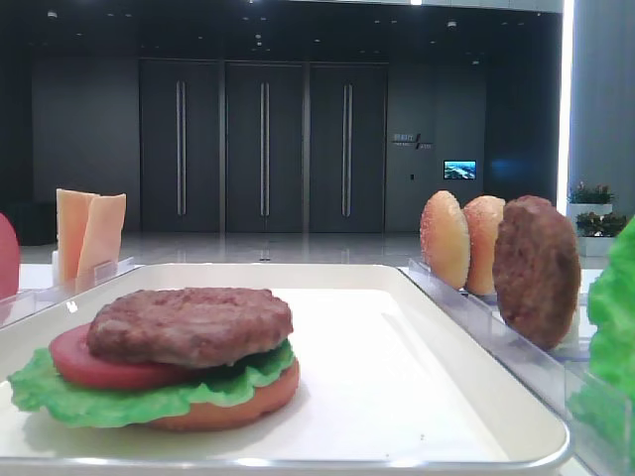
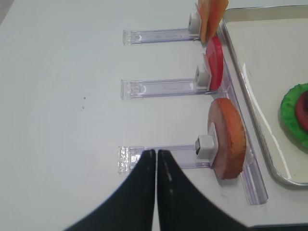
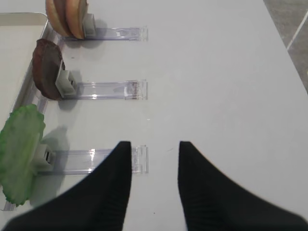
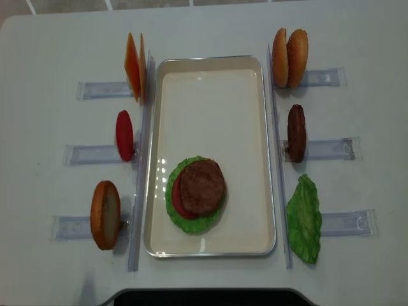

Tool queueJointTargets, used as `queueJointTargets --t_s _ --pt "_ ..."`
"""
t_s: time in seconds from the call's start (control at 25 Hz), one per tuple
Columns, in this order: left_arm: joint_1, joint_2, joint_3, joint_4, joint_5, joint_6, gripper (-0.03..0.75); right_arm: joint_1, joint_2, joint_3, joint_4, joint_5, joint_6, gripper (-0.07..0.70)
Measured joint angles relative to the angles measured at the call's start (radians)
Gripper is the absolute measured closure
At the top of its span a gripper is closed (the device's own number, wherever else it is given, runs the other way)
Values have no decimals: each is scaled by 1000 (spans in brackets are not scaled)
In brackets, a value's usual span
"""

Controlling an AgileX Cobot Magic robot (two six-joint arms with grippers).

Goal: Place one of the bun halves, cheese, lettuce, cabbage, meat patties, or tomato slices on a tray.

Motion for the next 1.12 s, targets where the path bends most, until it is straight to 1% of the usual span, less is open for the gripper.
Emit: queueJointTargets --t_s 0.12,1.12 --pt "0 0 0 0 0 0 716 0 -31 0 1 0 0 398" --pt "0 0 0 0 0 0 716 0 -36 0 -5 1 9 398"
